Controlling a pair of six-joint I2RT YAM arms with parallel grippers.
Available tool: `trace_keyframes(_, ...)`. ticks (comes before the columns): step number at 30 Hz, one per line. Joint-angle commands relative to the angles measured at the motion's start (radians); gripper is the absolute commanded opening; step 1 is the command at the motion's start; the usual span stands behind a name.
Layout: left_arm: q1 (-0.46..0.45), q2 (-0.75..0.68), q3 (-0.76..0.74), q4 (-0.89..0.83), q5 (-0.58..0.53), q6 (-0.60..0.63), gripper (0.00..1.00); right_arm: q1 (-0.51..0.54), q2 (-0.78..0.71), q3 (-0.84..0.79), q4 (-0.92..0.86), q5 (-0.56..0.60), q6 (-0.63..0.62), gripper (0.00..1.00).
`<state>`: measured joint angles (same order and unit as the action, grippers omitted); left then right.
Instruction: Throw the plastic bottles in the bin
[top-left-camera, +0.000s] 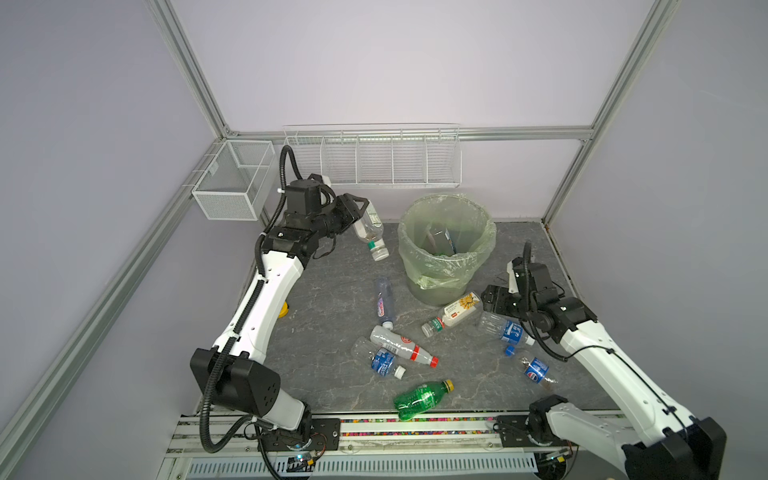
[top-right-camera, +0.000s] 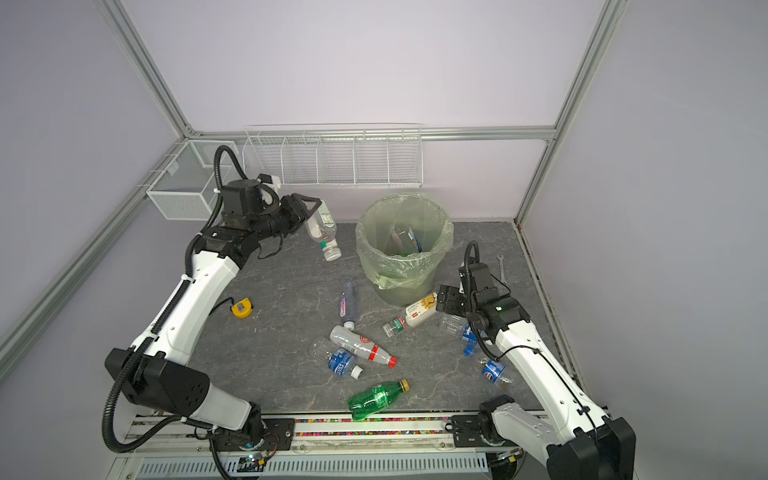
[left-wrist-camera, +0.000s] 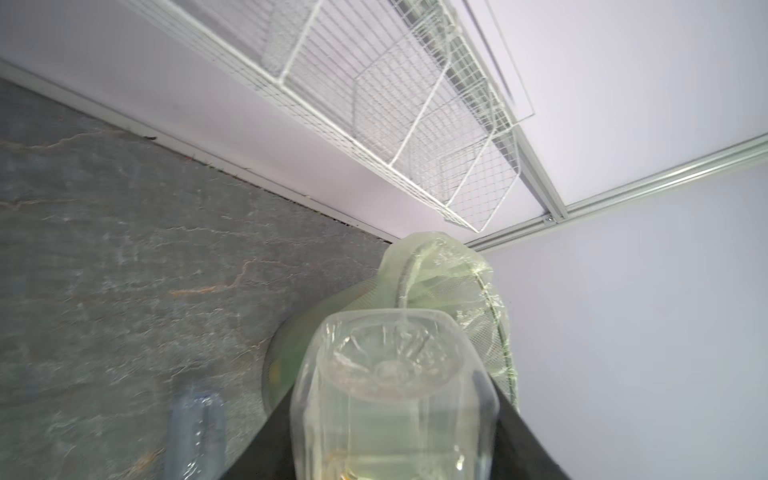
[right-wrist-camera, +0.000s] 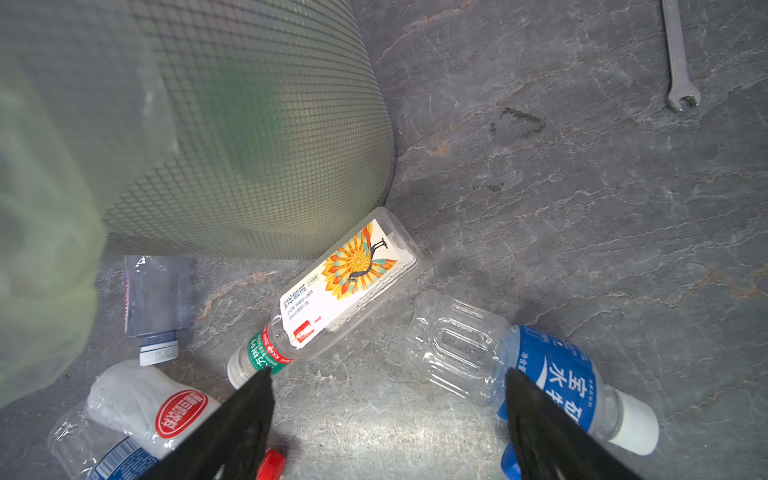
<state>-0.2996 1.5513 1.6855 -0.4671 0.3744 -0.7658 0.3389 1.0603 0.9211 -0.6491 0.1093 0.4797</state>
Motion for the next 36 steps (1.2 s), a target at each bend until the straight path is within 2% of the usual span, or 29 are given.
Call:
trace_keyframes(1,-0.029,0.038,0.069,0.031,0.036,0.008,0.48,-0.008,-0.023,-0.023,-0.020,0.014,0.010,0.88)
trace_keyframes(6,-0.033,0.051,0.090,0.001,0.055,0.047,0.48,-0.008,-0.038,-0.024,-0.027,0.018,0.010,0.88)
trace_keyframes(16,-0.033,-0.086,-0.118,0.027,0.045,0.092,0.47,-0.011,-0.026,-0.019,-0.009,0.030,0.002,0.88)
trace_keyframes(20,-0.036,-0.095,-0.124,0.036,0.054,0.068,0.47,-0.010,-0.031,-0.031,-0.010,0.033,-0.001,0.88)
trace_keyframes(24,-0.084,-0.031,-0.008,0.002,0.040,0.075,0.47,-0.013,-0.042,-0.036,-0.011,0.034,0.000,0.88)
trace_keyframes(31,-0.233,0.254,0.381,-0.036,-0.032,0.037,0.50,-0.015,-0.071,-0.036,-0.024,0.043,-0.001,0.88)
trace_keyframes(34,-0.285,0.406,0.601,-0.134,-0.100,0.051,0.64,-0.016,-0.080,-0.036,-0.031,0.047,0.002,0.88)
trace_keyframes(36,-0.293,0.471,0.694,-0.178,-0.127,0.041,0.81,-0.018,-0.089,-0.036,-0.039,0.049,0.004,0.88)
